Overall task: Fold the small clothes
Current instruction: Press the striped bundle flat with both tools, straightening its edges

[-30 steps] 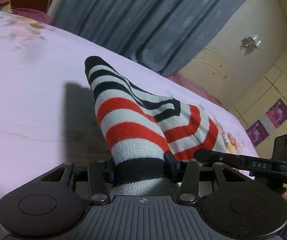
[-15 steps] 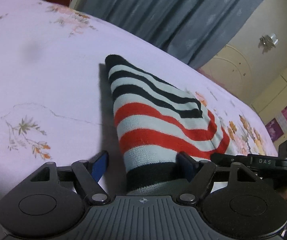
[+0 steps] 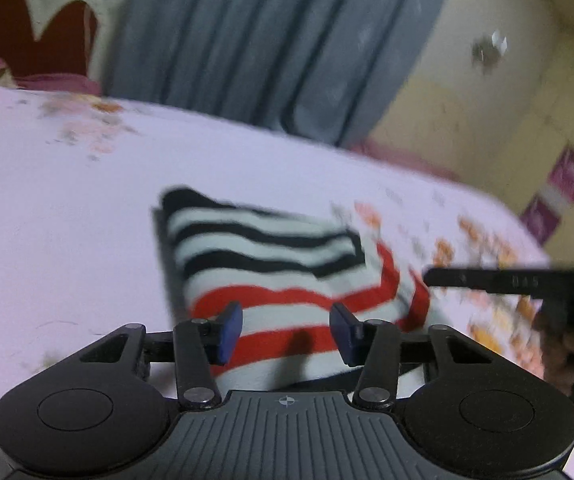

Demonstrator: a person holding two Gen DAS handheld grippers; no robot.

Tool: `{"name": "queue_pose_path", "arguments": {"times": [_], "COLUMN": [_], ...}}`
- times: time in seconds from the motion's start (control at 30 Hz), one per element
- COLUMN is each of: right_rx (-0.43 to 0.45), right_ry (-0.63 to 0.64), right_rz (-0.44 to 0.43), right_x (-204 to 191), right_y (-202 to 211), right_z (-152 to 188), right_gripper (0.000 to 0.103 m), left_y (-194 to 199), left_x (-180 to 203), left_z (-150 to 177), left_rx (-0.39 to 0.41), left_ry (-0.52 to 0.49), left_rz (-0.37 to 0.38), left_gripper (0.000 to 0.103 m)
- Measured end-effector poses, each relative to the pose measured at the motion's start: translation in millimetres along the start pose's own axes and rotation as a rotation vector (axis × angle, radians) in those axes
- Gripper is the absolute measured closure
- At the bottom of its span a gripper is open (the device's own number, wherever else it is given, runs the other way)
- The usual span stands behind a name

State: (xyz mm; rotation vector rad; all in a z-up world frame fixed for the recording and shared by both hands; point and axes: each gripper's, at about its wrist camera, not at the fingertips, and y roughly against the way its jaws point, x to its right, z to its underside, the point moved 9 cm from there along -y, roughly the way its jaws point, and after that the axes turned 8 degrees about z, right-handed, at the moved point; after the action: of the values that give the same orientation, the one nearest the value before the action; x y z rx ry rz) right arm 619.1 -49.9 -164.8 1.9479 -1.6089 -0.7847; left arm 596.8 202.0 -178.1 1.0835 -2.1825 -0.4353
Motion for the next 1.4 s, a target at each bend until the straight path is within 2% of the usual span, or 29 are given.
{"name": "queue_pose_path", "arguments": {"times": [0.07,0.13,0.3,0.37,0.5,0.53,0.63,0.7,0.83,0.97,1.0,1.07,1.17,1.27,1.4], "right_rx": [-0.073,-0.140,-0.119,-0.080,-0.023,-0.024,-0.071,-0.112,-0.106,-0.097,-0.079,-0.048,-0.055,-0.096,-0.129], "right_ry": [0.066,0.103,0.034,0.033,0.073,0.090,0.144,0.176,0.180,0.195,0.197,0.201,0.202,0.227,0.195], "right_rz": [0.044,0.114,0.085,0.084,0.029,0.022,0.041,0.095,0.112,0.133,0.127,0.095,0.059,0.062,0.076], "right_x": [-8,-2,10,6,-15,-19,-25,-20,-17,-20,-24,-29,-34,-33,-21], "right_y": [-20,-39,-37,-21,25,32,33,24,18,23,31,49,66,64,54], "right_z": [9,22,24,20,29,35,56,69,71,68,67,67,78,96,113], "right_gripper": [0.095,0.097,0.097,0.089,0.092,0.092,0.095,0.100,0.103,0.101,0.096,0.094,0.094,0.096,0.098], "left_y": [-18,-22,-15,-2,27,29,31,31,28,40,45,56,61,58,58], "left_x": [0,2,6,17,40,44,50,50,54,60,62,68,74,73,77], "left_z": [6,10,9,8,21,29,48,50,50,49,51,58,77,97,103], "left_rx": [-0.056,-0.052,-0.044,-0.027,-0.015,-0.026,-0.047,-0.047,-0.058,-0.050,-0.045,-0.046,-0.076,-0.104,-0.103], "left_ry": [0.022,0.017,-0.002,-0.023,-0.040,-0.038,-0.091,-0.086,-0.129,-0.131,-0.128,-0.124,-0.119,-0.106,-0.131], "left_rz": [0.015,0.017,0.000,-0.004,0.034,0.040,-0.029,-0.039,-0.079,-0.098,-0.099,-0.104,-0.120,-0.143,-0.181], "left_gripper": [0.055,0.055,0.055,0.055,0.055,0.055,0.055,0.055,0.055,0.055,0.055,0.055,0.055,0.055,0.055]}}
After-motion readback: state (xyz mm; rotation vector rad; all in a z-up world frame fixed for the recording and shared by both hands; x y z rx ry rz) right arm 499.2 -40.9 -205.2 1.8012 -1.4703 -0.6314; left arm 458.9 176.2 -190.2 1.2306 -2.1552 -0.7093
